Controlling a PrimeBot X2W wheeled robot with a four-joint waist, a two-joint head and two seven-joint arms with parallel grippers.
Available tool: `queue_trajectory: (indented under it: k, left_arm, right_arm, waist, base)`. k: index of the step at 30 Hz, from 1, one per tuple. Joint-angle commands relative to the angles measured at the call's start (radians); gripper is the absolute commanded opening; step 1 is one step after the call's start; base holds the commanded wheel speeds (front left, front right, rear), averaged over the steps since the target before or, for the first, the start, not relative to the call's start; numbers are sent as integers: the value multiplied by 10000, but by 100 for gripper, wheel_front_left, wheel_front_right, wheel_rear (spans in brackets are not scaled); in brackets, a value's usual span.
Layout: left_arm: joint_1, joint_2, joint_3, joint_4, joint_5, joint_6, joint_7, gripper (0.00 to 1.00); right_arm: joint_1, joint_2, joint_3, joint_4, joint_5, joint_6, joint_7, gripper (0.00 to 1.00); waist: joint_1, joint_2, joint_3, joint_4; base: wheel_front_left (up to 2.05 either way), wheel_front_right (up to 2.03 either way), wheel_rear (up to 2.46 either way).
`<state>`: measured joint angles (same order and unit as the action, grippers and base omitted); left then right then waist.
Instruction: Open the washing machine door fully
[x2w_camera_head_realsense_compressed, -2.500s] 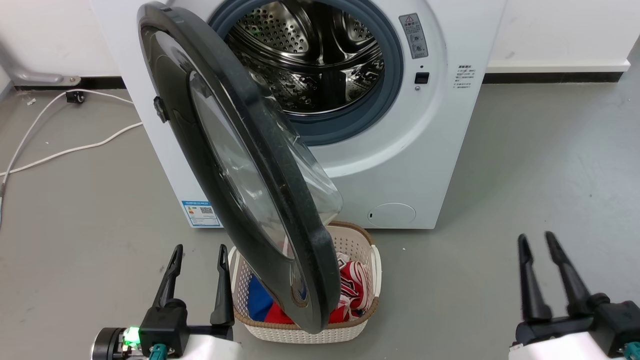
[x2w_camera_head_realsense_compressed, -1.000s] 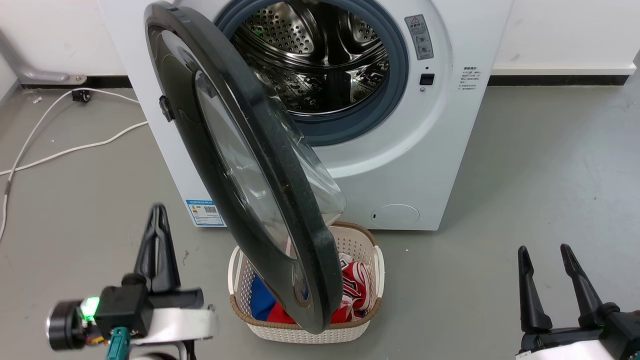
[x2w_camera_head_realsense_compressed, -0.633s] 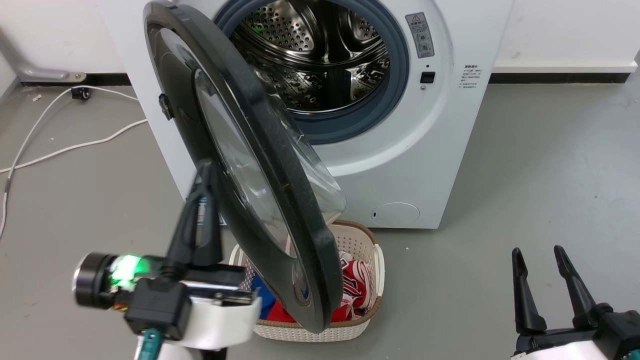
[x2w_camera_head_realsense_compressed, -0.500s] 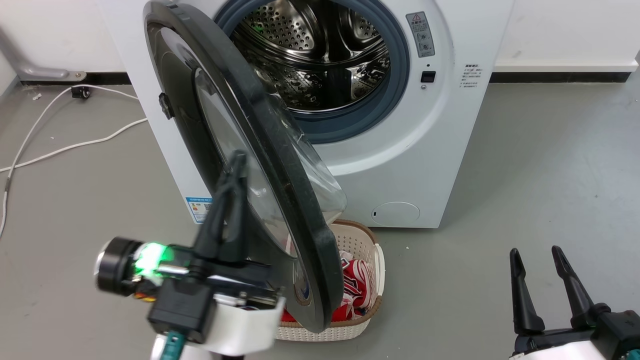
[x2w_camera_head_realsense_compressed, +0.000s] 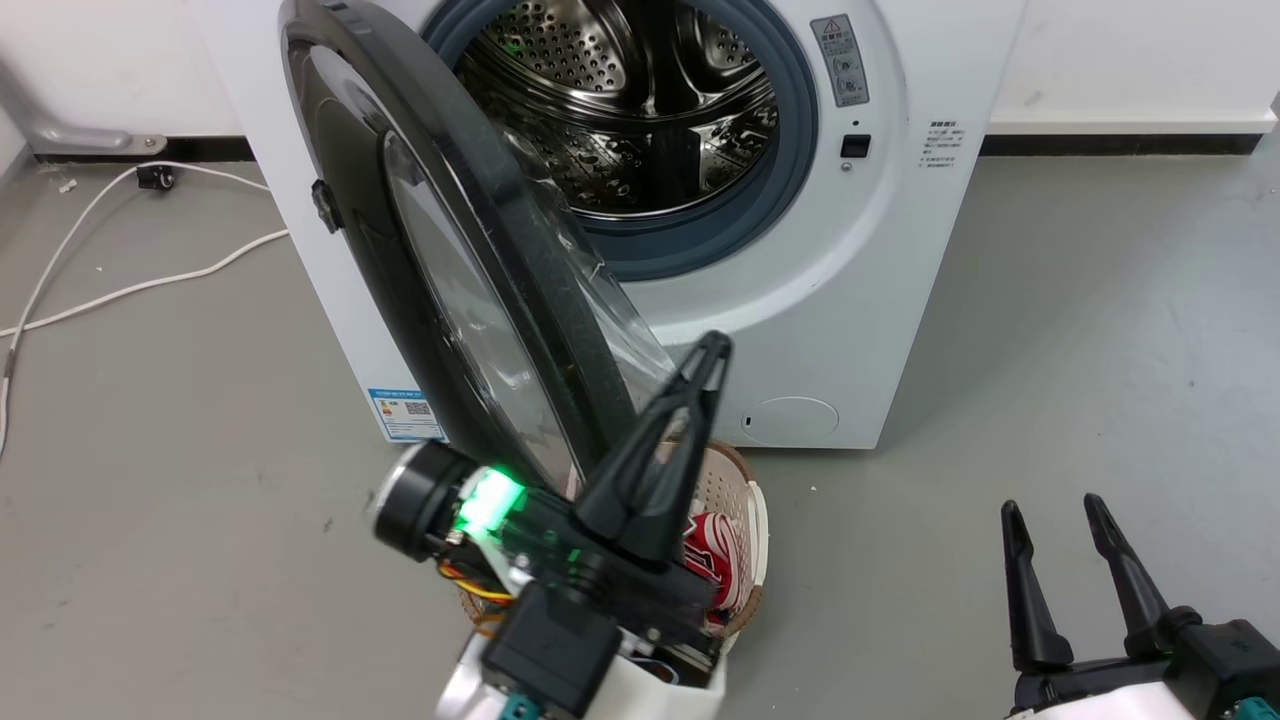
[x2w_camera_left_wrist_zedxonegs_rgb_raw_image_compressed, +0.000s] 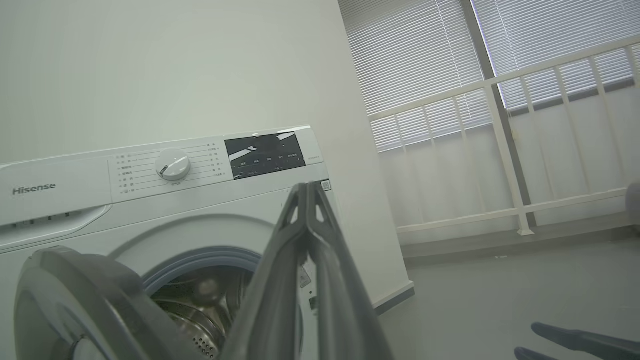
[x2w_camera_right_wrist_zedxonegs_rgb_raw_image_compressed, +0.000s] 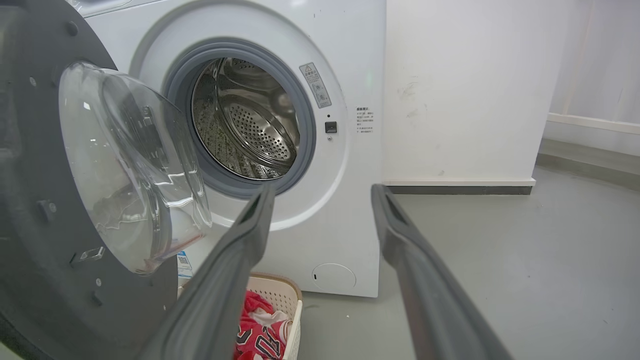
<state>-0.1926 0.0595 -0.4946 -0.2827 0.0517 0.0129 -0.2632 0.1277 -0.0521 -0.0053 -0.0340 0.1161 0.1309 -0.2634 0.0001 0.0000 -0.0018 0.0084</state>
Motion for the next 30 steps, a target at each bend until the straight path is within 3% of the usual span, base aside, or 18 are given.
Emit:
queue_trajectory:
  k: [1,13,30]
  left_arm:
    - [-114,-6,-128,73,-42,42,-24,0]
    - [-256,-56,-1595,646,-212,-64,-24,0]
    - [45,-38,-2794,1747,-467,-157,-24,0]
  right_arm:
    - [-75,34,20,25,20,-2,-20,100]
    - [-79,34,98,173,71,-2,-18,100]
    - [-143,35,164,293,66,-2,-20,100]
  waist:
    - [-1,0,16,-7]
    - [-1,0,52,-41]
    - [-1,0,144,41]
  base:
    - [0,0,0]
    - [0,0,0]
    - [0,0,0]
